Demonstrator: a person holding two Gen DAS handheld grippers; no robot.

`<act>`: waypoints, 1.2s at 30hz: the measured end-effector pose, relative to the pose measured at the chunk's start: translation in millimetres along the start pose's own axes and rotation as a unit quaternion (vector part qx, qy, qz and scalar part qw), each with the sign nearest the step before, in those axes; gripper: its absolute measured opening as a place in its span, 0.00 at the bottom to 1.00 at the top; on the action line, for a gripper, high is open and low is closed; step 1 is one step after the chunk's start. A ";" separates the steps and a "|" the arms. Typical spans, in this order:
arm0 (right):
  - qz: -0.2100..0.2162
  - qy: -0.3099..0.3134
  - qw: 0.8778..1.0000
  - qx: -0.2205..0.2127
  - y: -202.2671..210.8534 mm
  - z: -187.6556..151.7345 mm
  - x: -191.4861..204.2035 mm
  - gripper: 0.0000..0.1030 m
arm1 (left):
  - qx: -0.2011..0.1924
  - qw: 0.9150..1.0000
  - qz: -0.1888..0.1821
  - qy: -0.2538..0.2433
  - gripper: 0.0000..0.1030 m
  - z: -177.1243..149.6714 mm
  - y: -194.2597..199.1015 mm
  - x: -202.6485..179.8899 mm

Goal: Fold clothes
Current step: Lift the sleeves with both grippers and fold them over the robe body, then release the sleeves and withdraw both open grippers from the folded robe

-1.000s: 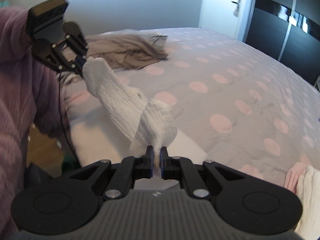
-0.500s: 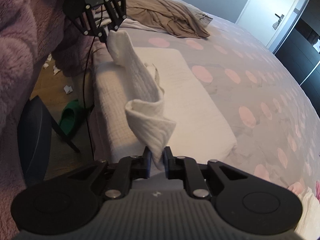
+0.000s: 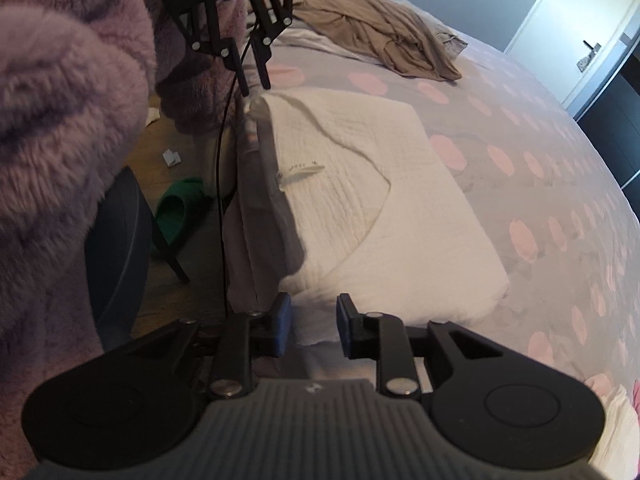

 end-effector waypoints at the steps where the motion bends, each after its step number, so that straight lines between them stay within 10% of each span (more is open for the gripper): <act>1: -0.005 -0.007 1.000 -0.004 1.5 1.5 -1.4 0.26 | -0.011 1.000 -0.002 0.008 0.12 2.1 3.7 1.7; 8: -0.046 -0.048 0.998 -0.022 3.2 12.3 -11.2 0.08 | -0.051 0.994 0.012 0.094 0.12 11.0 5.3 29.6; 19: 0.001 -0.054 0.997 0.058 -59.4 -2.4 -10.7 0.08 | 0.023 0.984 -0.036 0.171 0.12 -5.1 -49.0 63.0; 36: -0.006 -0.080 0.995 0.067 -65.5 -6.3 -10.2 0.10 | -0.012 0.978 -0.047 0.204 0.17 -8.2 -35.8 63.6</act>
Point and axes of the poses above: each gripper's, at about its wrist camera, not at the fingertips, and y roughly against the way its jaws point, x to its left, z to its top, the point moved 2 cm from there along -y, roughly the way its jaws point, and after that the axes turned 11 degrees about -z, right-handed, at the moved point
